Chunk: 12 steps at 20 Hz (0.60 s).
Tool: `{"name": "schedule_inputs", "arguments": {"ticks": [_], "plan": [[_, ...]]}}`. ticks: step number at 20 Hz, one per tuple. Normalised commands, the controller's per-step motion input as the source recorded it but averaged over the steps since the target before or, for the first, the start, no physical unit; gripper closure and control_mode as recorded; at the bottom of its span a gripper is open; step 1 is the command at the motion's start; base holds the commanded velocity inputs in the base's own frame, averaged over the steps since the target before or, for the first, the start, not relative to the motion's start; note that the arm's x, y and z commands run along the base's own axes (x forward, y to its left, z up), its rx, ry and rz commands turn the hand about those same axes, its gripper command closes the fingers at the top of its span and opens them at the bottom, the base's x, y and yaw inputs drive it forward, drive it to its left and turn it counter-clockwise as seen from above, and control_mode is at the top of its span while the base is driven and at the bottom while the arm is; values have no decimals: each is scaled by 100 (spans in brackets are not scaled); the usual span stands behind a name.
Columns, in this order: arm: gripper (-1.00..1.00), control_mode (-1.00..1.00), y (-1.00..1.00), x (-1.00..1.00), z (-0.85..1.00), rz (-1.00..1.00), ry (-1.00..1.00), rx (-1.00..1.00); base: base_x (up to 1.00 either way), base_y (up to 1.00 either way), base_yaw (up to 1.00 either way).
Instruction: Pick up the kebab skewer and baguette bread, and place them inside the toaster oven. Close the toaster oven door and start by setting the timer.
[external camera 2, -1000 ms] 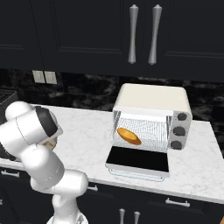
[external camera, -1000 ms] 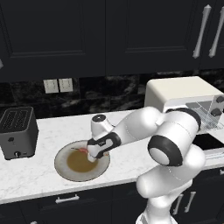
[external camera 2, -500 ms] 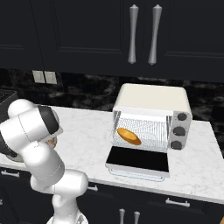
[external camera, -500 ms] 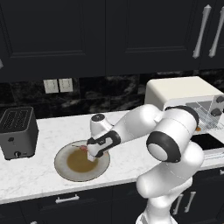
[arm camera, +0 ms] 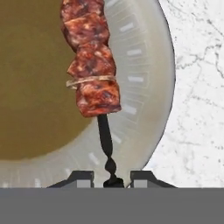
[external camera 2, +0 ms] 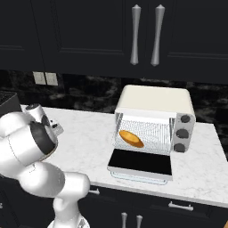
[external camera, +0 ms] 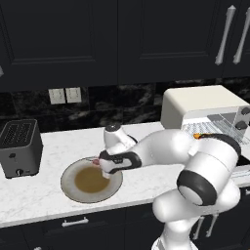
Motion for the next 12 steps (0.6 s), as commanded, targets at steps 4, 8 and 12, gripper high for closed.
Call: {"name": "schedule_inputs", "arguments": {"ticks": [4,8,12], "plan": [[100,-100,-76,-64,56,2,-3,2,0,0,0],[100,-100,-95,-41,69,0,-2,3,0,0,0],[100,-100,-100,-9,79,-1,-1,7,0,0,0]]}}
